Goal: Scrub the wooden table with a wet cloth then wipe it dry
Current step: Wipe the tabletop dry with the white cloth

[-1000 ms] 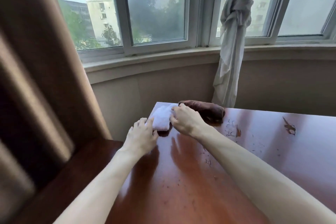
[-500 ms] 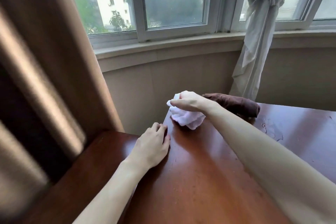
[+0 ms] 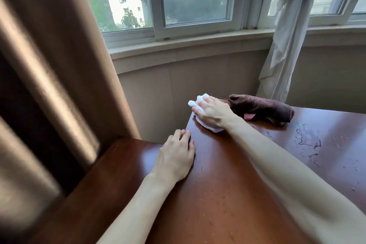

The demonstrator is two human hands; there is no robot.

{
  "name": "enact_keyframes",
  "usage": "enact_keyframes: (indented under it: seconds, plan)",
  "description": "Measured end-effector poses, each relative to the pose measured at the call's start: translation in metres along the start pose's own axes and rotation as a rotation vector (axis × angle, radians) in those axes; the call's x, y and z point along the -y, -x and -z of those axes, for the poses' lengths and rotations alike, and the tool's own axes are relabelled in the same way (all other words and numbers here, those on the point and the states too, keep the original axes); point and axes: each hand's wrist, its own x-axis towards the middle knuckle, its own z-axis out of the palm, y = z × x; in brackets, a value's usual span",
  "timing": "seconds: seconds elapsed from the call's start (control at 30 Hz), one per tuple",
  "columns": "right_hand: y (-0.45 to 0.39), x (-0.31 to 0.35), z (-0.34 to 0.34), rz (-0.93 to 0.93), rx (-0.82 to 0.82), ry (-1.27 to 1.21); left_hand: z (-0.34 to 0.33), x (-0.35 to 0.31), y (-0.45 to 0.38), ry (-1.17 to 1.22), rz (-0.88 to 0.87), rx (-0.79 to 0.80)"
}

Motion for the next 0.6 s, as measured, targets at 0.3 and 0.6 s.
enact_keyframes:
  seconds: [0.3,0.6]
  plan:
    - [0.036,0.018,0.009,-0.011,0.043,-0.203,-0.009,0.003,0.006,0.141,0.027,-0.127]
    - [-0.049,-0.023,-0.005,-0.17,0.05,-0.149,-0.011,0.004,0.004,0.135,0.056,-0.139]
